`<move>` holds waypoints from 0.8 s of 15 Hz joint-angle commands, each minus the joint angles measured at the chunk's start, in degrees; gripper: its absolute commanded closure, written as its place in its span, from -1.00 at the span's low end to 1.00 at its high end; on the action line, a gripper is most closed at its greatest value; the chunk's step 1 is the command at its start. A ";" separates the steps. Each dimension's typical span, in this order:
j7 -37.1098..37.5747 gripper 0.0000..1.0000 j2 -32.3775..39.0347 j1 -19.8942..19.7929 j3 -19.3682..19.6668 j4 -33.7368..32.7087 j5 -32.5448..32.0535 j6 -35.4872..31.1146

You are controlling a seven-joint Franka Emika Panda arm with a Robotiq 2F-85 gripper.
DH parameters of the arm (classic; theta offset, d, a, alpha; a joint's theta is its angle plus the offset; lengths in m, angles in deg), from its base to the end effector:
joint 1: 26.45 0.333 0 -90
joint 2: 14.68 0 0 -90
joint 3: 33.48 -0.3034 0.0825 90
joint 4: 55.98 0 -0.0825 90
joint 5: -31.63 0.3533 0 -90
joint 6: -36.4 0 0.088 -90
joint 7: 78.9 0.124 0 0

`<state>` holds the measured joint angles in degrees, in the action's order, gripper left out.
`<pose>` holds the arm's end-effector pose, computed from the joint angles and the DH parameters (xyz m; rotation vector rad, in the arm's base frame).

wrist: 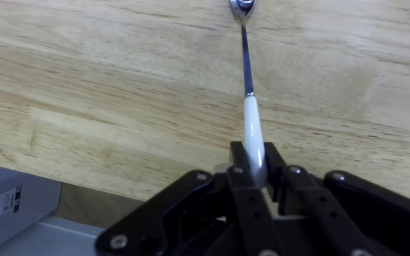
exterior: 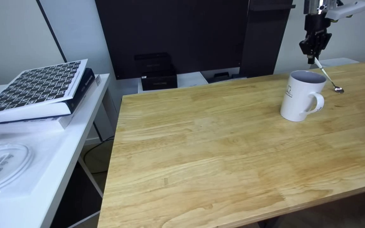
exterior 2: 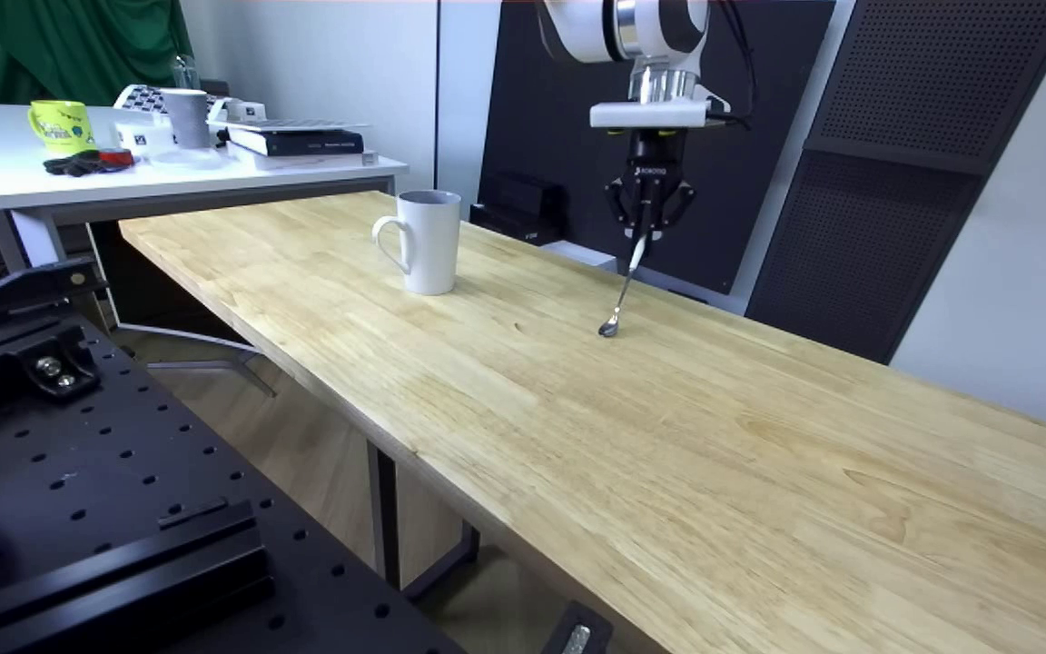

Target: Remove the spoon from the mug and put it on the table

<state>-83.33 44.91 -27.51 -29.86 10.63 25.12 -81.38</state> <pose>0.7047 -0.0540 0.1395 2.9888 0.1245 -0.2356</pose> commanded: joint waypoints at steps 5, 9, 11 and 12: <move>1.10 0.92 -6.01 -2.62 0.91 12.39 0.34 -6.46; 0.68 0.92 -6.36 -3.31 1.33 15.39 0.18 -10.05; 0.50 0.92 -6.43 -3.57 1.52 16.89 0.23 -11.40; 0.48 0.92 -6.53 -3.65 1.62 17.70 0.23 -11.96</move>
<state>-83.36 40.73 -30.84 -28.45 23.84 25.77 -91.10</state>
